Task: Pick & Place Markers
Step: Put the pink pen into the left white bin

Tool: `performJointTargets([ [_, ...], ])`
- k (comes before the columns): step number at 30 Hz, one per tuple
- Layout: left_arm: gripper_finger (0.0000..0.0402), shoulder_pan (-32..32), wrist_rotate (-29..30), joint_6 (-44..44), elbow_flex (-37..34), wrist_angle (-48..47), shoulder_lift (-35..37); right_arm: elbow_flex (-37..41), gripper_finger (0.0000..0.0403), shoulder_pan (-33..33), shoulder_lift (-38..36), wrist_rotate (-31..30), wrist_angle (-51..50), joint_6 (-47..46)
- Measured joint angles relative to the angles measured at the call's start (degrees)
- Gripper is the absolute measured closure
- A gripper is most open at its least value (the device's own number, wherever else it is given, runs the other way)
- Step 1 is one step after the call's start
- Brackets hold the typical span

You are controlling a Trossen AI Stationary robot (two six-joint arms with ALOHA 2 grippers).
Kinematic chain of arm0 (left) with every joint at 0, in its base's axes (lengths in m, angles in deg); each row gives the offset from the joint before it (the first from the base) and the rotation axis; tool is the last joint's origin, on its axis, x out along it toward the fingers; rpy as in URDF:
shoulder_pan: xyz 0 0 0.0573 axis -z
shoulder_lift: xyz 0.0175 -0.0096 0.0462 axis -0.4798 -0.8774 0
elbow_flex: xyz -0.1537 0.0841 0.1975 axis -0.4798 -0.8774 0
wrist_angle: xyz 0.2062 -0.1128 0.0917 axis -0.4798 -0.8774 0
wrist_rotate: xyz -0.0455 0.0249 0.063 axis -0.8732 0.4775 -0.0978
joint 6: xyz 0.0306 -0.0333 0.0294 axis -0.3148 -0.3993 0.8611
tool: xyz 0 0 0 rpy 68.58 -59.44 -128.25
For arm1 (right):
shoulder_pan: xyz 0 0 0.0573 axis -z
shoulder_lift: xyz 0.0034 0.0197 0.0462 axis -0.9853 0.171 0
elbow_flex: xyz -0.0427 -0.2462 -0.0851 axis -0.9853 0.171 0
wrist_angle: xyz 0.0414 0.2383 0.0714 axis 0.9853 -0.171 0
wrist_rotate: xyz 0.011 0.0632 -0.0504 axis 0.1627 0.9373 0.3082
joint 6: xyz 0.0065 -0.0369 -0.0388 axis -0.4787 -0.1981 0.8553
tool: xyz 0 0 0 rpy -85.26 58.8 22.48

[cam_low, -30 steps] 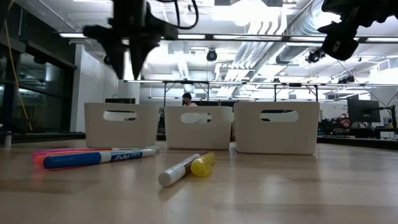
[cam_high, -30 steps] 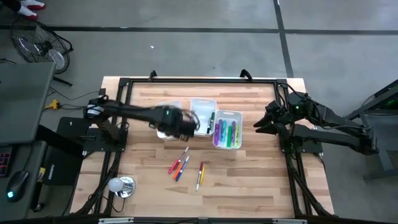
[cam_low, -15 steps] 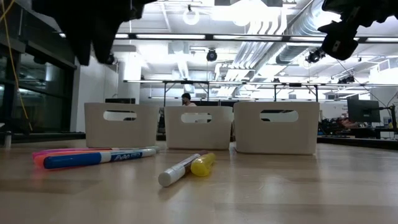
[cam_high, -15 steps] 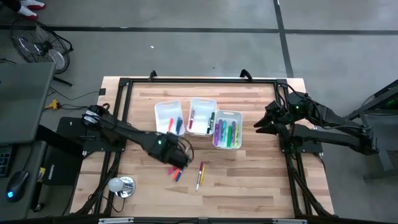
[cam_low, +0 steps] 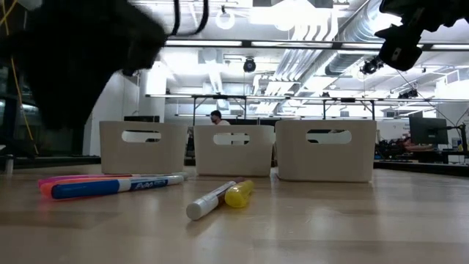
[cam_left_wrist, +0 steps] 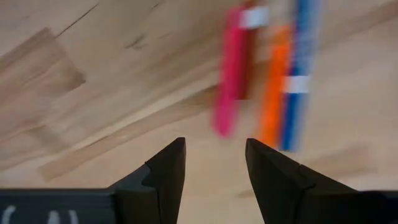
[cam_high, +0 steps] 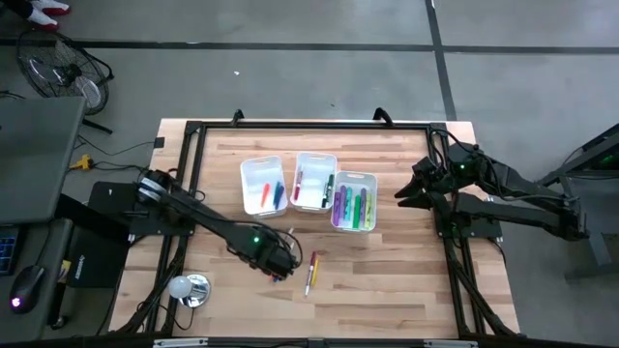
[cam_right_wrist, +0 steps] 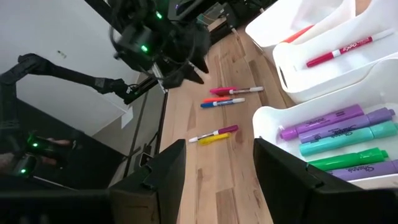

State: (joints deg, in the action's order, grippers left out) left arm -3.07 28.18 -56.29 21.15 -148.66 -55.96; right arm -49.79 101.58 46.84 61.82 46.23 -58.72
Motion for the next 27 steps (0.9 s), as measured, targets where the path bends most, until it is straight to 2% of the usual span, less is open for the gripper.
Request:
performJointTargets([
  [3,0.0238,0.0,-0.9,-0.3,-2.1,-0.6,-0.2,0.0,0.0226,0.0,0.0,0.0,-0.1,0.0],
  [13,0.0238,-0.1,0.9,1.5,-5.3,6.8,-0.1,0.0,0.0226,0.0,0.0,-0.1,-0.6,0.0],
  [15,0.0238,-1.1,1.1,1.6,-5.9,9.2,-0.1,0.0,0.0226,0.0,0.0,-0.2,-0.6,0.0],
  [22,0.0238,-5.6,2.5,4.6,-6.4,8.0,-0.2,0.0,0.0226,0.0,0.0,-0.2,-1.0,0.0],
  [27,0.0238,-6.5,2.2,8.0,-6.4,9.3,-0.3,0.0,0.0226,0.0,0.0,-0.3,-2.1,0.0],
])
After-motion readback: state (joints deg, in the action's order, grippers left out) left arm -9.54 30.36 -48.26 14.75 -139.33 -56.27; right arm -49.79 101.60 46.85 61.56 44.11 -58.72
